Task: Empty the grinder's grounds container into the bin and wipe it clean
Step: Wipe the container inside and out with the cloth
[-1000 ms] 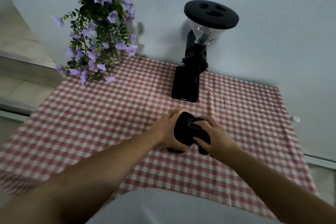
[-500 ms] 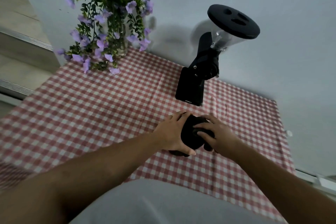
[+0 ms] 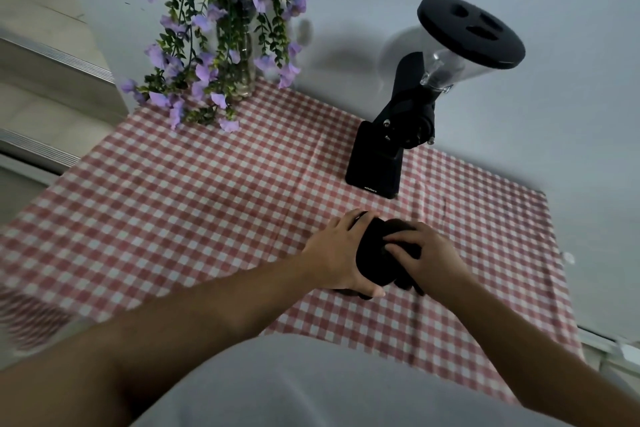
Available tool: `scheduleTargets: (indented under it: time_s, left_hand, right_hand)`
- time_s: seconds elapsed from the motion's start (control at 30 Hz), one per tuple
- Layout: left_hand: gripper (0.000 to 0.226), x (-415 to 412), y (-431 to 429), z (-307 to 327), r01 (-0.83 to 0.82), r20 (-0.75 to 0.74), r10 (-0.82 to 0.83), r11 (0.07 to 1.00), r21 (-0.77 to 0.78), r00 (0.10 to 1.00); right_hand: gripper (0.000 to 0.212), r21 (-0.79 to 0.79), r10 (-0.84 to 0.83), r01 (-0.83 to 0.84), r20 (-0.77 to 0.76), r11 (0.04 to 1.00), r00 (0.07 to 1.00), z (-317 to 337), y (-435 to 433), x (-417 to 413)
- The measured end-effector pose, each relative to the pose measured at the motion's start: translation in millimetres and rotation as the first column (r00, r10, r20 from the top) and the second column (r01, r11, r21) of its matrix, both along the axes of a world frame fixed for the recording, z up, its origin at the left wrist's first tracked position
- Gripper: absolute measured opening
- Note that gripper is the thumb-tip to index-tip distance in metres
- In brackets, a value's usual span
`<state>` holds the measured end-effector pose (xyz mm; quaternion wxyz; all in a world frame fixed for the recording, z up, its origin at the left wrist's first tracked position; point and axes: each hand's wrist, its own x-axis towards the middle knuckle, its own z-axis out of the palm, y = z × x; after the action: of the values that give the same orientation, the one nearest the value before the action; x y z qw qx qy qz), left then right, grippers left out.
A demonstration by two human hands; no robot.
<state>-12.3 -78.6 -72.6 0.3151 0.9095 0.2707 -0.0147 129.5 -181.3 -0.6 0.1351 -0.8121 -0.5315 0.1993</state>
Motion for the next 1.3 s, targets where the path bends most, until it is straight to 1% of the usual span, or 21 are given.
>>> scheduleTargets:
  time_s: [0.07,0.13,0.23,0.3,0.4,0.53,0.63,0.7,0.73,0.87,0.9,0.97,1.03,1.07,1.1,1.2,1.23,1.27,1.3]
  left_hand:
    - [0.125,1,-2,2,-0.012,-0.013,0.012,1.000,-0.001,1.000]
    - [0.124,1,-3,2,-0.020,-0.002,0.020,1.000,0.007,1.000]
    - [0.121,0,-5,3,-0.017,0.024,0.017,1.000,-0.003,1.000]
    - [0.123,0,-4,4,-0.014,0.020,0.014,1.000,-0.018,1.000]
    - [0.125,0,-3,4,-0.018,0.033,0.019,1.000,-0.022,0.999]
    - [0.124,0,-5,3,-0.040,0.043,0.041,0.999,-0.026,0.998]
    - [0.122,-1,-6,2,-0.027,0.072,0.030,0.999,-0.047,0.997]
    - [0.120,-2,-6,2,-0.019,0.101,0.026,0.998,-0.065,0.995]
    - [0.120,-2,-6,2,-0.017,0.107,0.025,0.997,-0.072,0.994]
    - [0.123,-1,-4,2,-0.019,0.064,0.023,0.998,-0.053,0.998]
    - [0.122,-1,-5,3,-0.024,0.079,0.029,0.998,-0.054,0.996]
    - [0.119,-1,-5,2,-0.030,0.126,0.038,0.998,-0.063,0.991]
    - [0.118,-2,-6,2,-0.038,0.147,0.048,0.997,-0.071,0.988]
    - [0.120,-2,-6,1,-0.041,0.145,0.051,0.997,-0.072,0.988]
    - [0.122,-2,-6,1,-0.039,0.140,0.049,0.997,-0.069,0.989]
    - [0.128,-3,-7,2,-0.038,0.128,0.046,0.997,-0.066,0.991]
    - [0.128,-3,-7,2,-0.039,0.127,0.047,0.997,-0.064,0.991]
    - [0.127,-3,-7,2,-0.039,0.122,0.046,0.997,-0.060,0.991]
    - [0.126,-3,-7,2,-0.037,0.114,0.043,0.998,-0.057,0.993]
  right_hand:
    - [0.025,0.038,-0.013,0.012,0.049,0.999,0.999,-2,-1,-3]
    - [0.027,0.043,0.003,-0.007,0.102,0.999,0.995,-6,-7,-7]
    - [0.029,-0.041,0.125,-0.119,0.221,0.992,0.967,-5,-12,-3]
    - [0.029,-0.054,0.211,-0.204,0.272,0.977,0.939,2,-5,4]
    - [0.030,-0.045,0.236,-0.235,0.334,0.971,0.913,8,10,5]
    - [0.039,-0.083,0.197,-0.179,0.351,0.980,0.916,3,0,-10]
    - [0.040,-0.150,0.270,-0.234,0.306,0.961,0.913,6,-15,-13]
    - [0.038,-0.181,0.309,-0.269,0.253,0.946,0.917,15,-8,-8]
    - [0.037,-0.193,0.331,-0.288,0.253,0.938,0.909,19,-1,-5]
    - [0.037,-0.288,0.431,-0.333,0.425,0.898,0.796,23,21,-9]
    - [0.036,-0.318,0.435,-0.318,0.432,0.893,0.790,21,19,-13]
    - [0.034,-0.364,0.405,-0.266,0.388,0.893,0.828,16,10,-19]
    - [0.035,-0.396,0.362,-0.239,0.273,0.887,0.891,20,8,-17]
    - [0.035,-0.402,0.348,-0.236,0.232,0.885,0.908,24,12,-13]
    - [0.035,-0.396,0.336,-0.227,0.231,0.890,0.913,29,18,-8]
    - [0.034,-0.302,0.301,-0.191,0.373,0.934,0.878,36,34,-2]
    - [0.033,-0.275,0.277,-0.176,0.389,0.945,0.879,35,34,-5]
    - [0.031,-0.250,0.236,-0.150,0.361,0.956,0.902,32,30,-8]
    - [0.029,-0.228,0.190,-0.126,0.287,0.965,0.939,28,23,-11]
